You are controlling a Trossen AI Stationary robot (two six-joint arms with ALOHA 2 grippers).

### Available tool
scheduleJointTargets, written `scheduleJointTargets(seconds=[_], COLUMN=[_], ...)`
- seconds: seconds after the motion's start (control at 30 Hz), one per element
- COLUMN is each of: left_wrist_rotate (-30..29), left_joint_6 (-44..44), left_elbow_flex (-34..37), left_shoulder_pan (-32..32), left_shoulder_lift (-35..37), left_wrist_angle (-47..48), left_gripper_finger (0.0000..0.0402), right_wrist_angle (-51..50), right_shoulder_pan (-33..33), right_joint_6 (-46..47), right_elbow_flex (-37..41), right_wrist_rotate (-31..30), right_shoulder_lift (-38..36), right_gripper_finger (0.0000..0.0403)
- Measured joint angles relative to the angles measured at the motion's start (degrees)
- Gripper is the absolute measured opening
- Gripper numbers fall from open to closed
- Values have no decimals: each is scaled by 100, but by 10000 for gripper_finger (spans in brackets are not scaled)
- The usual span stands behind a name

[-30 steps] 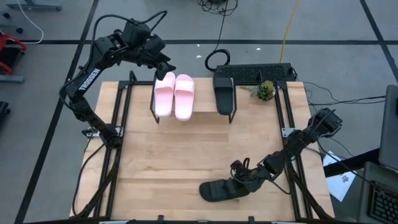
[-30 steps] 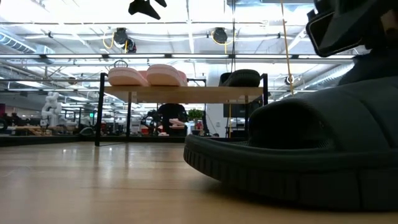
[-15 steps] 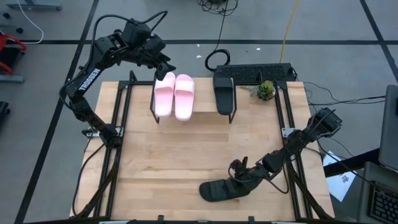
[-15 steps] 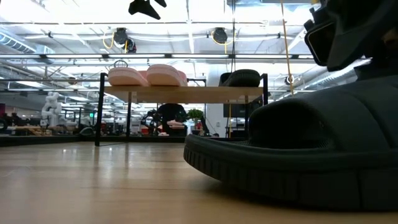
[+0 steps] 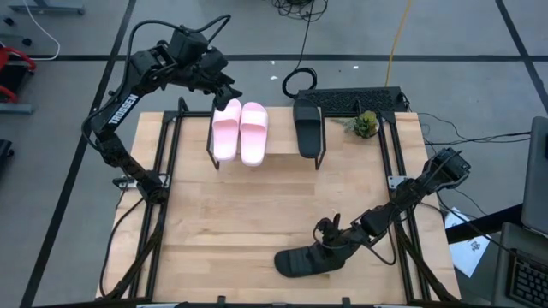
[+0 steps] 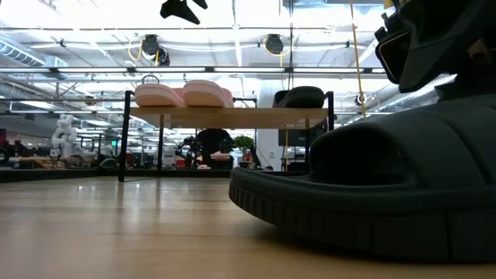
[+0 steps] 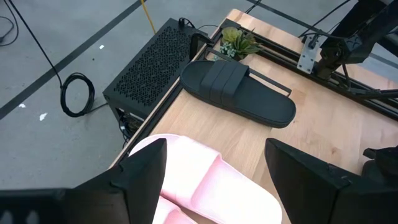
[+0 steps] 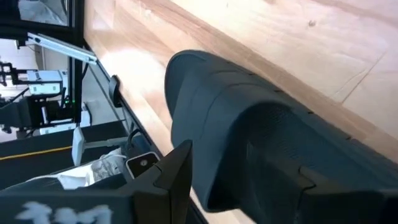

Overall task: Pick and place slides into the shelf
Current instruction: Put the black slipper on the shelf

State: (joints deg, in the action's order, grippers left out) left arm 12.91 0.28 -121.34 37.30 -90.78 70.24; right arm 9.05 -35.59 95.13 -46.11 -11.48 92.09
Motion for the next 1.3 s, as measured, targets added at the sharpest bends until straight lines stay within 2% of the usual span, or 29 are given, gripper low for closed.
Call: scheduleJointTargets(seconds=[0.17, 0.5, 0.63, 0.8, 1.0, 1.3], left_wrist_rotate=[1, 2, 2, 2, 2, -6], left_joint_6=[0, -11, -11, -8, 75, 105], left_elbow_flex=[0, 0, 0, 0, 0, 0], left_shoulder_pan=[0, -2, -2, -2, -2, 0], left_shoulder_lift=[0, 0, 0, 0, 0, 0], left_wrist_angle=[0, 3, -1, -4, -2, 0], left_gripper_finger=[271, 271, 271, 271, 271, 271], right_wrist_angle=[105, 1680, 1732, 1725, 1792, 2007], right_shoulder_pan=[0, -2, -2, -2, -2, 206], right_joint_6=[17, 205, 208, 188, 186, -94], right_elbow_flex=[0, 2, -22, -20, -17, -13], right_wrist_rotate=[124, 111, 103, 89, -51, -1029], right_shoulder_lift=[52, 1038, 1102, 1060, 1006, 526], right_gripper_finger=[141, 141, 136, 98, 14, 5])
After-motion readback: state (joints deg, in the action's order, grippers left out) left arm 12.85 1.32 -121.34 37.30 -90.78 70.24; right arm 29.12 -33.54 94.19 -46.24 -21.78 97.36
